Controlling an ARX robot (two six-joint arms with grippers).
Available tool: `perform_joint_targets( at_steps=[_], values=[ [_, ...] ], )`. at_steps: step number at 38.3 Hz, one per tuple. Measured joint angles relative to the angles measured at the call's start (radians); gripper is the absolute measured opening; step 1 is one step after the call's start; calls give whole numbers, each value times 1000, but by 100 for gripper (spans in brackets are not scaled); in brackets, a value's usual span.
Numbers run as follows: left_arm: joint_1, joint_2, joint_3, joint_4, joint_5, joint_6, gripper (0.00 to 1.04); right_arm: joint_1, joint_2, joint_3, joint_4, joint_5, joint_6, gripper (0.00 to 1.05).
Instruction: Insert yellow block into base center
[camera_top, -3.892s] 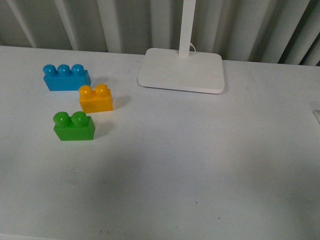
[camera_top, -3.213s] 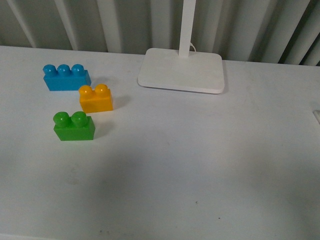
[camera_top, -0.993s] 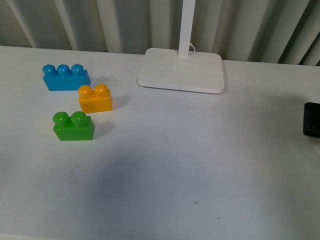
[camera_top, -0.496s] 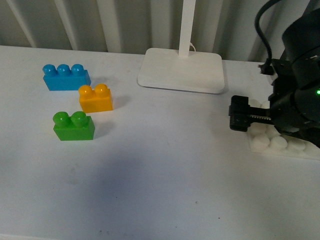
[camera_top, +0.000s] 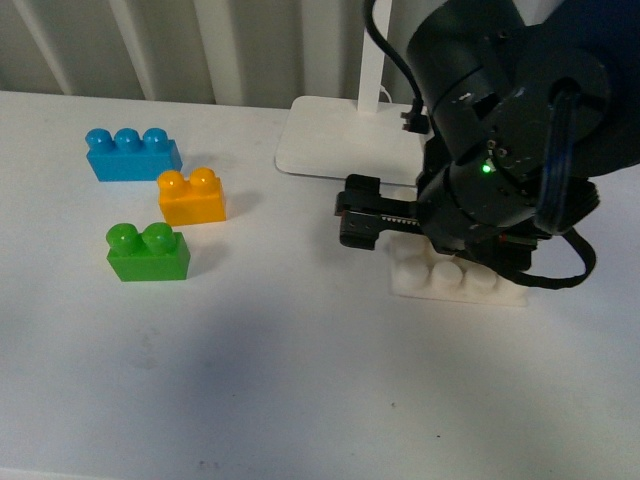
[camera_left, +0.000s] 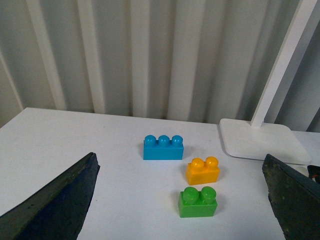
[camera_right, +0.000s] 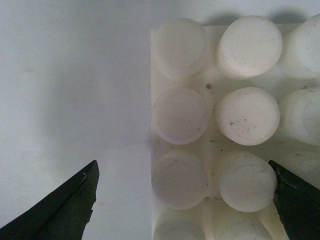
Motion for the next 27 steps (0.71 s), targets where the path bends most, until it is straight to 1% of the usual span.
perform_joint_targets(
  at_steps=[7,13,19,27],
  values=[
    [0,0,0,0,0,0,98,54,30,61,-29,3,29,95],
    [0,0,0,0,0,0,98,96,82,146,-79,36,40,95],
    [0,0,0,0,0,0,98,117,124,225,-127,55,50,95],
    [0,0,0,0,0,0,98,138,139,257,-132,57,45,95]
  ],
)
